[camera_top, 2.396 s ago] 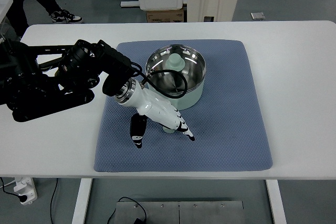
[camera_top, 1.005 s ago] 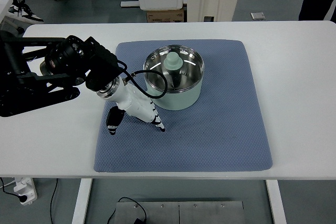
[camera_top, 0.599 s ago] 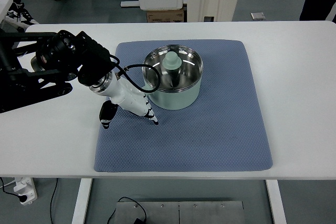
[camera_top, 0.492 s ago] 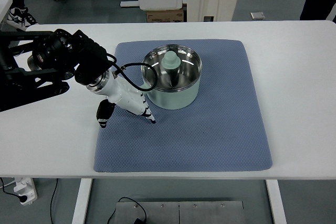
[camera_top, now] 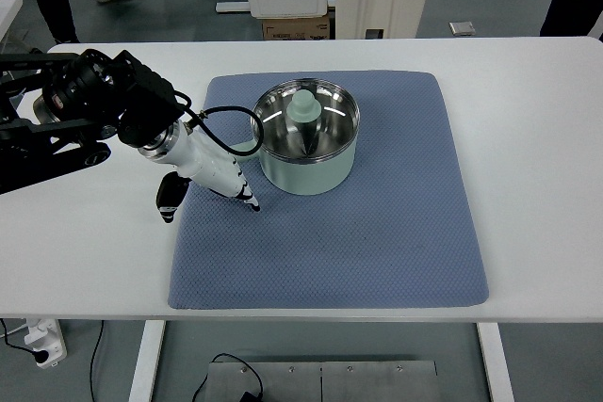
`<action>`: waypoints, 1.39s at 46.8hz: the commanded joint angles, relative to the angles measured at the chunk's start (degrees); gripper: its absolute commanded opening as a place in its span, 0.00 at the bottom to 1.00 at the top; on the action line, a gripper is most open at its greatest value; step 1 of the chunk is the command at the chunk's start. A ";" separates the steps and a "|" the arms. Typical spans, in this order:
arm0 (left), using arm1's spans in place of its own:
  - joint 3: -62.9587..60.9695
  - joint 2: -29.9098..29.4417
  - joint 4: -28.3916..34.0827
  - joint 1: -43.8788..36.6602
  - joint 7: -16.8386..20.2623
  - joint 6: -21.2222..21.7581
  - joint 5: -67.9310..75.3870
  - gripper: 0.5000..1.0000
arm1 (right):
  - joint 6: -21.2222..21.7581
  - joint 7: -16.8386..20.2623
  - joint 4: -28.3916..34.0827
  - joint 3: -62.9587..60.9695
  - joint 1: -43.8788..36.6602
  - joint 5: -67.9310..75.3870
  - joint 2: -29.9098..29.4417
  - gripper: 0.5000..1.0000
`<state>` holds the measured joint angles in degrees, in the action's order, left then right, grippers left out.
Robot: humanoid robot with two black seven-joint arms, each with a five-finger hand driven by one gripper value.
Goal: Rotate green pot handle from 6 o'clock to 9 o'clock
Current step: 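Sweep the left hand farther, turning the handle toward the left arm, then lift the left hand off the pot and withdraw it upward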
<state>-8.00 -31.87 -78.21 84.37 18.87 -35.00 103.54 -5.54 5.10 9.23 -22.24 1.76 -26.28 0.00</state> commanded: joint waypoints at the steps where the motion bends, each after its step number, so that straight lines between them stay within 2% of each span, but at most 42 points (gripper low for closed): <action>1: 0.00 0.05 0.95 -0.08 -0.67 0.00 0.08 1.00 | 0.00 0.00 0.00 0.00 0.00 0.00 0.00 1.00; 17: 0.09 0.32 3.85 -0.26 -3.31 0.00 1.32 1.00 | 0.00 0.00 0.00 0.00 0.09 0.00 0.00 1.00; 29: 0.09 0.84 5.34 -0.26 -3.57 0.00 1.32 1.00 | 0.00 0.00 0.00 0.00 0.00 0.00 0.00 1.00; 35: 0.09 0.84 6.22 -0.43 -5.94 0.00 1.49 1.00 | 0.00 0.00 0.00 0.00 0.00 0.00 0.00 1.00; 40: 0.00 0.84 6.22 -0.52 -6.21 0.00 1.49 1.00 | 0.00 0.00 0.00 0.00 0.00 0.00 0.00 1.00; 49: 0.09 0.84 5.09 -0.35 -5.16 0.00 -0.79 1.00 | 0.00 0.00 0.00 0.00 0.09 0.00 0.00 1.00; 59: 0.09 0.49 -1.50 0.62 -1.65 0.00 -1.58 1.00 | 0.00 0.00 0.00 0.00 0.00 0.00 0.00 1.00; 65: 0.27 0.40 -4.76 0.97 1.08 0.00 -6.76 1.00 | 0.00 0.00 0.00 0.00 0.00 0.00 0.00 1.00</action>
<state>-7.79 -31.47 -81.32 85.23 19.07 -35.00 99.64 -5.54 5.11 9.22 -22.24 1.78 -26.28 0.00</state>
